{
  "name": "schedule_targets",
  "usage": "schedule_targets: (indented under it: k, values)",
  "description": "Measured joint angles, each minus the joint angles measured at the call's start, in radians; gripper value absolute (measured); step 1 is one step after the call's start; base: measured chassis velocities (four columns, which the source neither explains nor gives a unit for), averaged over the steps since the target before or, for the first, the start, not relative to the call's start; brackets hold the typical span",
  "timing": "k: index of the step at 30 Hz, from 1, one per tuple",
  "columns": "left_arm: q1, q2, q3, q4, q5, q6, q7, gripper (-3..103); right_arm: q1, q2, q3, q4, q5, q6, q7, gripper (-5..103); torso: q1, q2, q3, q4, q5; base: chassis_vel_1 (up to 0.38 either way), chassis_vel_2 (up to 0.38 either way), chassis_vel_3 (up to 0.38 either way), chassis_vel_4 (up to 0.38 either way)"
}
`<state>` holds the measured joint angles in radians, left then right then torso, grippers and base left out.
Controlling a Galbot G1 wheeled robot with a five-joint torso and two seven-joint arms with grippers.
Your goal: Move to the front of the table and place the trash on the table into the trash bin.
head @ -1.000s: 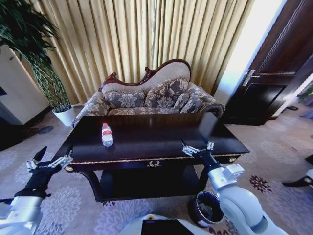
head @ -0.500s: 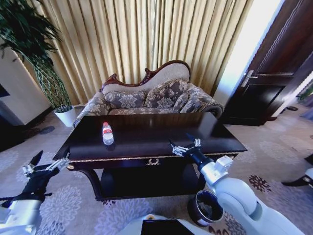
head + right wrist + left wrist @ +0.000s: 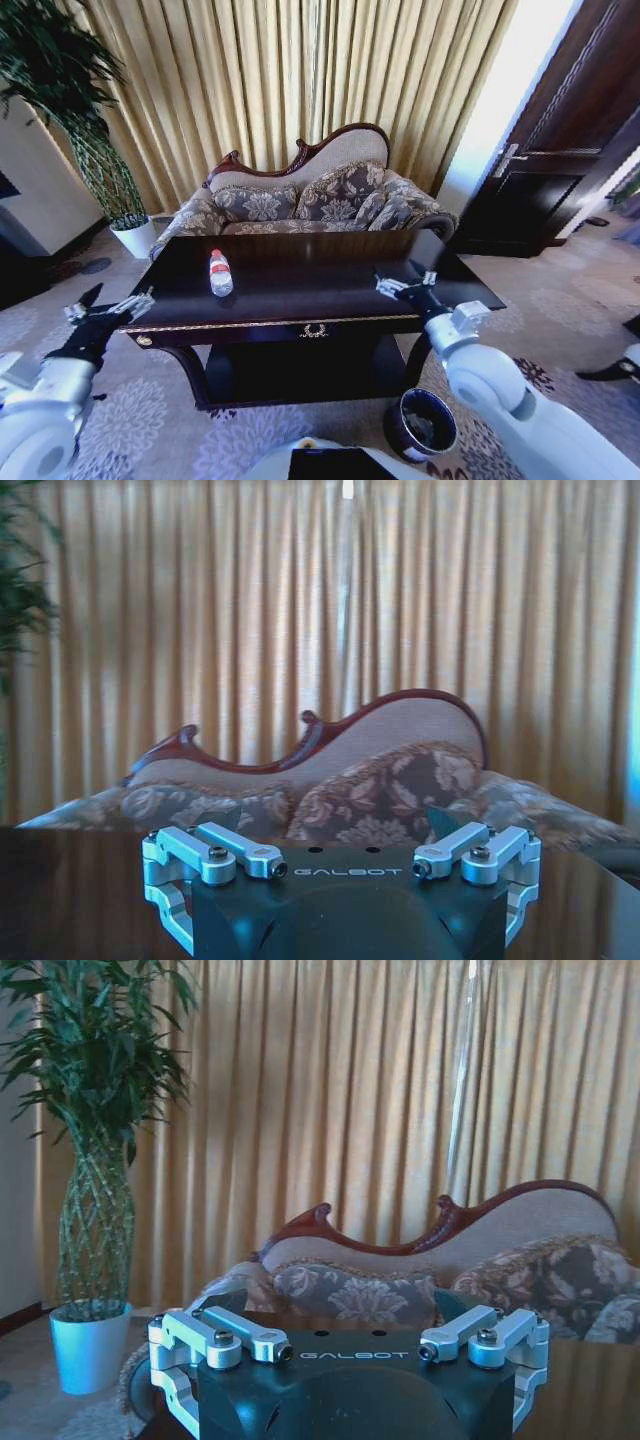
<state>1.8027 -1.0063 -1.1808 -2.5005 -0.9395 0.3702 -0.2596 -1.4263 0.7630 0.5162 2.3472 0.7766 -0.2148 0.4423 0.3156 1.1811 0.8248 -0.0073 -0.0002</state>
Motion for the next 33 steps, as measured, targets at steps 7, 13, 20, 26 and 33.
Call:
schedule_targets:
  k: [7, 13, 20, 26, 33]
  values:
    - [-0.118, 0.185, 0.031, 0.024, -0.154, 0.09, -0.213, 100, -0.012, 0.024, 0.038, -0.061, 0.048, 0.0, 0.032, 100, 0.0, 0.0, 0.0, -0.0004, 0.0002, 0.0, 0.0, 0.0, 0.0]
    - [-0.207, 0.277, 0.112, 0.104, -0.253, 0.154, -0.354, 100, -0.008, 0.032, 0.064, -0.086, 0.117, -0.003, 0.051, 100, 0.0, 0.0, 0.0, 0.0002, 0.0001, 0.0, 0.0, 0.0, 0.0]
    - [-0.389, 0.359, 0.29, 0.166, -0.329, 0.181, -0.483, 100, -0.031, 0.034, 0.109, -0.124, 0.129, -0.004, 0.053, 100, 0.0, 0.0, 0.0, -0.0004, 0.0003, 0.0, 0.0, 0.0, 0.0]
    - [-0.579, 0.408, 0.463, 0.172, -0.477, 0.202, -0.616, 100, -0.026, 0.036, 0.113, -0.133, 0.131, -0.004, 0.053, 100, 0.0, 0.0, 0.0, 0.0, 0.0002, 0.0, 0.0, 0.0, 0.0]
    - [-0.734, 0.431, 0.681, 0.182, -0.524, 0.2, -0.741, 100, -0.006, 0.046, 0.094, -0.149, 0.129, -0.004, 0.051, 100, 0.0, 0.0, 0.0, 0.0, 0.0003, 0.0, 0.0, 0.0, 0.0]
